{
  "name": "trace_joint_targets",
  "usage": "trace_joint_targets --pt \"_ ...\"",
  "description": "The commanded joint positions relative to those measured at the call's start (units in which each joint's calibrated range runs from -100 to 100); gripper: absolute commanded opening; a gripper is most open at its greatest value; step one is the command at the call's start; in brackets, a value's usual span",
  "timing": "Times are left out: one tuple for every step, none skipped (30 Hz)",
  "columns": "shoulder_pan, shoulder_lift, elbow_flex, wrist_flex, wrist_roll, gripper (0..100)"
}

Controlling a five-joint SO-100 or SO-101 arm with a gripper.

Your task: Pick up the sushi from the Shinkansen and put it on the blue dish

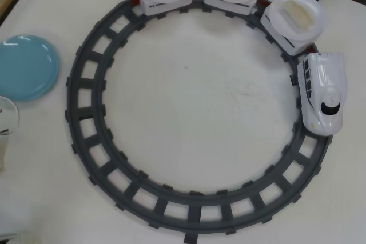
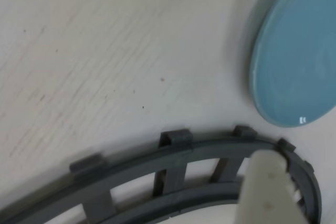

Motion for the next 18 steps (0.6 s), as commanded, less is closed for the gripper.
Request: trace_joint_targets --pt "0.80 -1.16 -1.23 0.30 -0.05 15" --pt "0.80 -1.16 -1.23 0.30 -0.05 15" --pt "0.80 -1.16 -1.23 0.30 -0.05 15" --pt "0.80 -1.16 -1.23 0.30 -0.05 15" --pt "0.80 -1.16 -1.23 0.30 0.00 15" --pt "0.80 -1.16 -1.23 0.30 0.00 15" --pt "0.80 -1.16 -1.23 0.30 0.00 15" --pt "0.80 -1.16 -1.23 0.30 0.00 15" --pt "0.80 -1.16 -1.23 0.30 0.00 15" --pt "0.80 -1.16 -1.23 0.30 0.00 15" --pt "0.80 -1.16 -1.23 0.30 0.00 15" --pt "0.80 -1.16 -1.23 0.30 0.00 15" --pt "0.80 -1.16 -1.23 0.30 0.00 15" --pt "0.80 -1.16 -1.23 0.22 0.00 15" --pt "0.80 -1.16 -1.23 0.05 0.00 15" --pt "0.80 -1.16 -1.23 -0.04 0.00 15" --pt "0.80 -1.16 -1.23 -0.12 0.00 15" --pt "0.80 -1.16 -1.23 -0.12 0.00 15"
